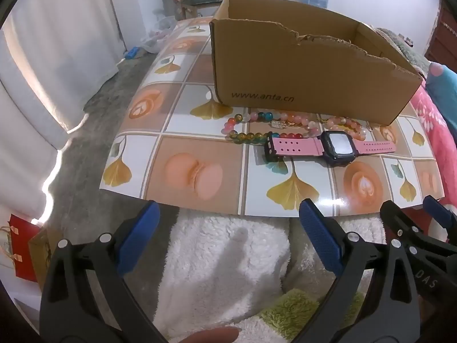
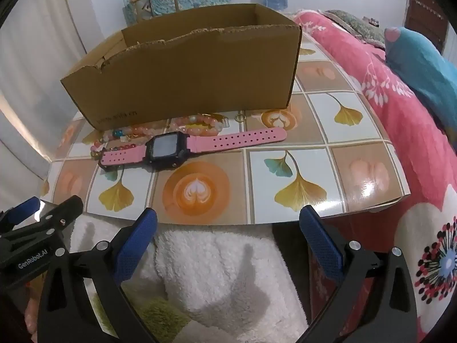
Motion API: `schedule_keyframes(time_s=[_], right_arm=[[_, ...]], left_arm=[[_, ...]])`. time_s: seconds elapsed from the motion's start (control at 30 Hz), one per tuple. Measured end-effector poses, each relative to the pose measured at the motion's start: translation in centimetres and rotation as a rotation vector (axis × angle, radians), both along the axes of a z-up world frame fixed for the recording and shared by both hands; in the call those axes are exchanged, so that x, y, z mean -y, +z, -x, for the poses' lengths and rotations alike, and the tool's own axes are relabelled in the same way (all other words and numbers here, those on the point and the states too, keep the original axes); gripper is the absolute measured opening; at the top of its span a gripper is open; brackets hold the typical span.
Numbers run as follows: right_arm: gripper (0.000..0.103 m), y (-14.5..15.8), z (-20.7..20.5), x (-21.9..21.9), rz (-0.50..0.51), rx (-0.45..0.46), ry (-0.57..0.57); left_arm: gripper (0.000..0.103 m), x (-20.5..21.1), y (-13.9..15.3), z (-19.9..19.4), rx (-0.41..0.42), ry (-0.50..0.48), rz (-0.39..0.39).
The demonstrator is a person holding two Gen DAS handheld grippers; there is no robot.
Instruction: Organize jewelry
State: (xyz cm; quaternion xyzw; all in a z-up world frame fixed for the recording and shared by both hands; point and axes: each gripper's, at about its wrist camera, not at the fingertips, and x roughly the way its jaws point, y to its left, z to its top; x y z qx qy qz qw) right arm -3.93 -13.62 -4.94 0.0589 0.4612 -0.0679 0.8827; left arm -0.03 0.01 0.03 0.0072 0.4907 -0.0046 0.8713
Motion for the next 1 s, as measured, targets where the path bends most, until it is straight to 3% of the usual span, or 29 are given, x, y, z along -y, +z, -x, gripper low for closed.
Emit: schedule_keyframes(time_s=[1.0], right_arm=[[0.097, 0.05, -0.26, -0.05, -0.019, -0.008, 0.001]], left_arm=[[0.095, -0.51, 0.03, -0.15, -0.006, 0.000, 0.000]])
